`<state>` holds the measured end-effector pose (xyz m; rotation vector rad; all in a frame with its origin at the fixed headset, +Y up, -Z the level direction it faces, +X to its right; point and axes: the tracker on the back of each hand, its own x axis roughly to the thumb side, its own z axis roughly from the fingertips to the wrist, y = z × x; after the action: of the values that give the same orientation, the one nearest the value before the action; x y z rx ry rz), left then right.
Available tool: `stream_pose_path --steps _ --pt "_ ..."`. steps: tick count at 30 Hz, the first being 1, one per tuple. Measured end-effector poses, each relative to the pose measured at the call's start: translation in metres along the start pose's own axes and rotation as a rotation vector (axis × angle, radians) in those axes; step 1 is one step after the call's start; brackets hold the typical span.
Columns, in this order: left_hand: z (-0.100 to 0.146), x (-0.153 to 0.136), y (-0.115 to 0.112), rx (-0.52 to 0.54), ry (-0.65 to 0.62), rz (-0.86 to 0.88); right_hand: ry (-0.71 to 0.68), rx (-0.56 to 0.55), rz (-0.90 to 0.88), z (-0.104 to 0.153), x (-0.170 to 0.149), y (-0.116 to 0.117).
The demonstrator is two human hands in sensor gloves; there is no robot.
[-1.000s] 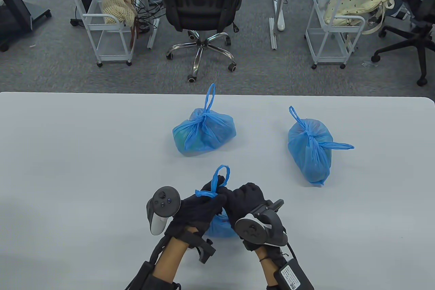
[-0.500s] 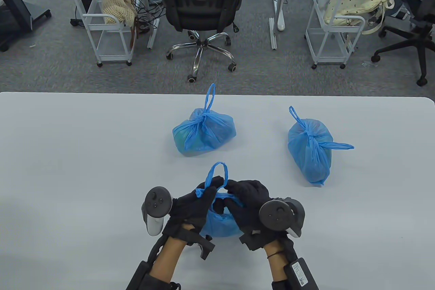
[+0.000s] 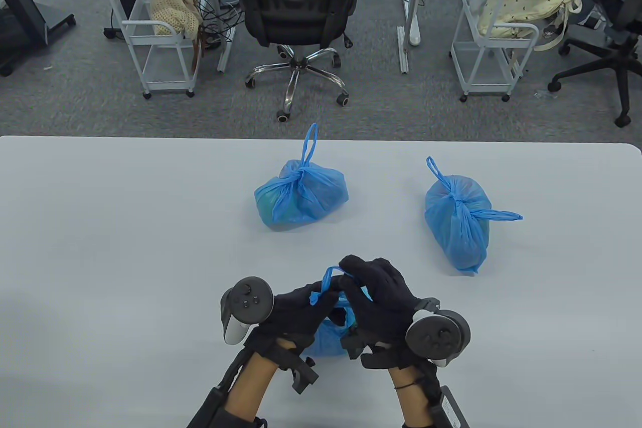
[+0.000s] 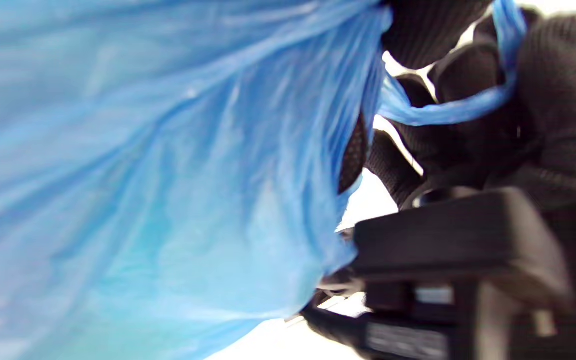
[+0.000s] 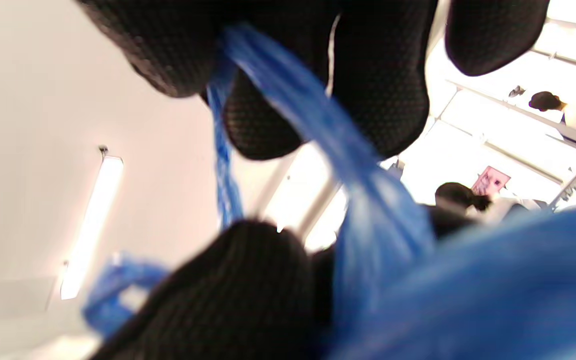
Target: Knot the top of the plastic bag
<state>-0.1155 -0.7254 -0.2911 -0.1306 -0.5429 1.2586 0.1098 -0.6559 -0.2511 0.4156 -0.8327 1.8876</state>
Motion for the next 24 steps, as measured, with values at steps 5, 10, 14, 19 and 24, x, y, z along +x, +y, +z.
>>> stream_pose_path --steps 5,10,14,19,24 --pt "0.000 -0.011 0.005 -0.018 0.028 0.217 0.065 -0.003 -0.032 0.000 -0.011 -0.004" --pt "-0.001 -0.015 0.002 -0.064 0.038 0.299 0.090 -0.020 -0.019 0.000 -0.014 -0.005" --pt "-0.001 -0.019 -0.001 -0.102 0.054 0.405 0.108 -0.032 -0.007 0.000 -0.018 -0.007" --pt "-0.002 -0.025 -0.002 -0.140 0.053 0.547 0.139 -0.056 -0.003 0.001 -0.027 -0.011" --pt "-0.002 -0.028 -0.002 -0.122 0.051 0.601 0.136 -0.064 0.012 0.001 -0.031 -0.012"
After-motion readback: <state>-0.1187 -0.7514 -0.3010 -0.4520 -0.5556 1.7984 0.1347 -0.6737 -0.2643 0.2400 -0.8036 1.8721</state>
